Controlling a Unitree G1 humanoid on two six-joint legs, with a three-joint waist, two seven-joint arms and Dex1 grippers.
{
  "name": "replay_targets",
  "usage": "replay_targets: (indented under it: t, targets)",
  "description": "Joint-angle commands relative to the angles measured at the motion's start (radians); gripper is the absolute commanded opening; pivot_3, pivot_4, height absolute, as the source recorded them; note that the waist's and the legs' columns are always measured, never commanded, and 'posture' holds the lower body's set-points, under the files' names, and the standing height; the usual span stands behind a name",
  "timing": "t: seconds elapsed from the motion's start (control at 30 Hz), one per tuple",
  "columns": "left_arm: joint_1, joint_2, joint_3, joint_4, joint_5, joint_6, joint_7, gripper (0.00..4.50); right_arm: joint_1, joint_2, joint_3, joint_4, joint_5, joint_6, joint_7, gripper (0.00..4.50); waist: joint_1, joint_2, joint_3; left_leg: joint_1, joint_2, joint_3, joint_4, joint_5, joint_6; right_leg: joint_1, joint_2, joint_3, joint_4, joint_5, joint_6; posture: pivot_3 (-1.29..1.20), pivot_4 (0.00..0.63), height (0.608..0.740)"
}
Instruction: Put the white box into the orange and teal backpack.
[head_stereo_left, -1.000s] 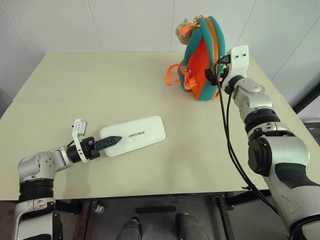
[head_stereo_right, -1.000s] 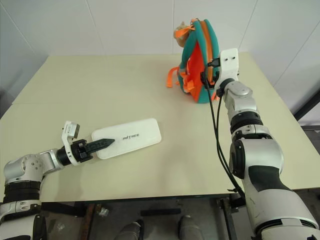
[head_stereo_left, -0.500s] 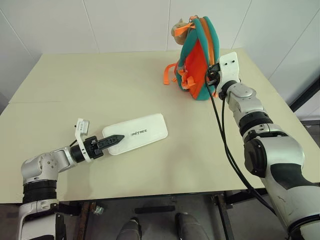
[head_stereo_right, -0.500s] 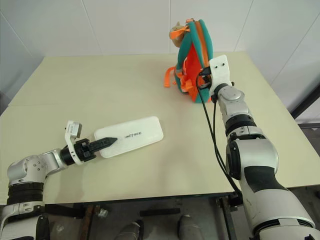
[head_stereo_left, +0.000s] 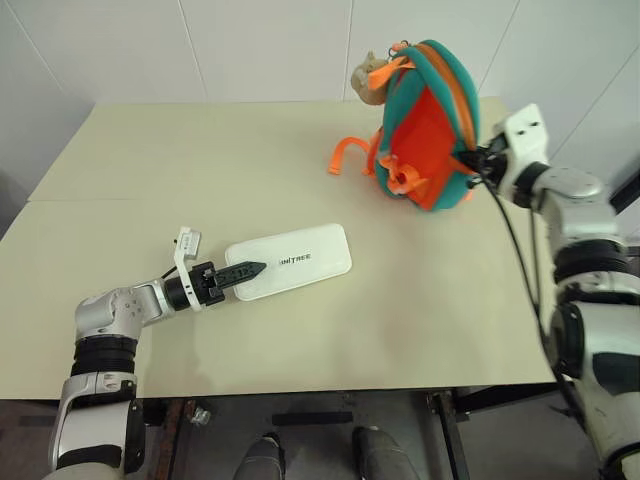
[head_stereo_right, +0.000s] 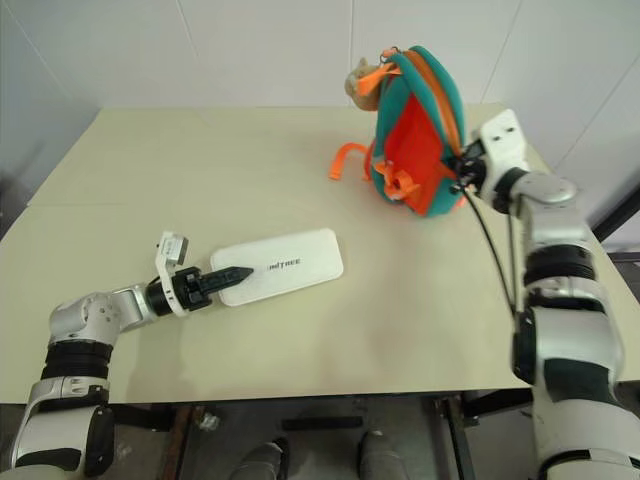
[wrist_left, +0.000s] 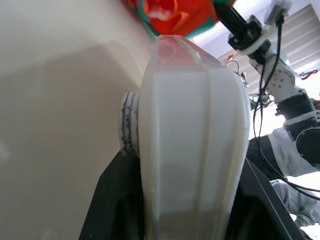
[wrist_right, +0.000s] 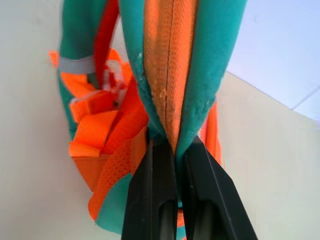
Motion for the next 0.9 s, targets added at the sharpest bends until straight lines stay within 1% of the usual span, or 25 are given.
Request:
replay_targets:
  t: [0.03, 0.1, 0.2, 0.3, 0.37, 0.47, 0.53, 0.63, 0.73, 0.83, 0.9]
  targets:
    - [-0.028, 0.000, -0.003, 0.026, 0.010, -0.033, -0.039, 1.30, 0.111, -0.073, -0.076, -0.268, 0.082, 0.134, 0.029, 0.02, 0.001, 0.000, 0.000, 0.000, 0.000, 0.000, 0.000, 0.000, 0.000, 0.000, 0.000, 0.000, 0.000, 0.000, 0.000, 0.00, 0.150, 0.740]
    - [-0.034, 0.000, -0.009, 0.037, 0.014, -0.037, -0.049, 1.30, 0.238, -0.117, -0.126, -0.400, 0.126, 0.180, 0.060, 0.02, 0.002, 0.000, 0.000, 0.000, 0.000, 0.001, 0.001, 0.000, 0.000, 0.000, 0.000, 0.000, 0.000, 0.000, 0.000, 0.00, 0.150, 0.740]
    - [-0.041, 0.000, -0.014, 0.050, 0.021, -0.042, -0.059, 1.30, 0.345, -0.142, -0.189, -0.514, 0.200, 0.262, 0.073, 0.02, 0.005, 0.000, 0.000, 0.000, 0.000, 0.001, 0.003, -0.002, 0.003, 0.000, 0.000, 0.001, 0.001, 0.000, 0.000, 0.00, 0.150, 0.740]
    - [-0.051, 0.000, -0.019, 0.073, 0.033, -0.052, -0.070, 1.30, 0.547, -0.154, -0.316, -0.635, 0.287, 0.332, 0.110, 0.02, 0.015, 0.000, 0.000, 0.001, 0.000, 0.000, 0.005, -0.002, 0.004, 0.002, 0.000, 0.001, 0.002, 0.000, 0.000, 0.00, 0.150, 0.740]
    - [-0.055, 0.003, -0.026, 0.080, 0.039, -0.052, -0.081, 1.30, 0.665, -0.170, -0.343, -0.654, 0.274, 0.267, 0.139, 0.02, 0.025, 0.000, 0.000, 0.002, 0.000, 0.000, 0.005, -0.002, 0.004, 0.003, 0.000, 0.000, 0.002, 0.000, 0.000, 0.00, 0.150, 0.740]
    - [-0.056, 0.008, -0.031, 0.077, 0.044, -0.047, -0.086, 1.30, 0.699, -0.180, -0.363, -0.645, 0.292, 0.246, 0.130, 0.02, 0.026, 0.000, 0.000, 0.002, -0.001, 0.001, 0.008, -0.002, 0.005, 0.005, 0.000, 0.001, 0.001, 0.001, 0.002, 0.00, 0.150, 0.740]
    - [-0.056, 0.011, -0.030, 0.077, 0.045, -0.047, -0.087, 1.30, 0.714, -0.202, -0.359, -0.613, 0.274, 0.197, 0.139, 0.02, 0.026, 0.000, 0.000, 0.002, -0.001, 0.001, 0.012, -0.003, 0.005, 0.006, 0.000, 0.001, 0.000, 0.002, 0.002, 0.00, 0.150, 0.740]
    - [-0.058, 0.014, -0.029, 0.073, 0.044, -0.041, -0.085, 1.30, 0.708, -0.221, -0.366, -0.537, 0.272, 0.162, 0.130, 0.02, 0.025, 0.000, 0.000, 0.003, -0.001, 0.001, 0.013, -0.002, 0.006, 0.008, 0.000, 0.001, 0.000, 0.002, 0.001, 0.00, 0.150, 0.740]
    - [-0.054, 0.015, -0.028, 0.070, 0.043, -0.039, -0.086, 1.30, 0.705, -0.222, -0.353, -0.517, 0.278, 0.159, 0.114, 0.02, 0.026, 0.000, 0.000, 0.004, -0.001, 0.000, 0.014, -0.002, 0.006, 0.010, 0.000, 0.001, 0.000, 0.003, 0.002, 0.00, 0.150, 0.740]
    - [-0.051, 0.011, -0.028, 0.069, 0.042, -0.038, -0.083, 1.30, 0.713, -0.192, -0.342, -0.585, 0.314, 0.169, 0.114, 0.81, 0.026, 0.000, 0.000, 0.004, -0.001, 0.000, 0.014, -0.002, 0.006, 0.010, 0.000, 0.001, 0.000, 0.003, 0.002, 0.00, 0.150, 0.740]
    - [-0.052, 0.008, -0.029, 0.070, 0.042, -0.037, -0.083, 1.30, 0.716, -0.188, -0.350, -0.615, 0.318, 0.186, 0.089, 1.47, 0.026, 0.000, 0.000, 0.004, -0.001, 0.000, 0.014, -0.002, 0.006, 0.010, 0.000, 0.001, 0.000, 0.003, 0.002, 0.00, 0.150, 0.740]
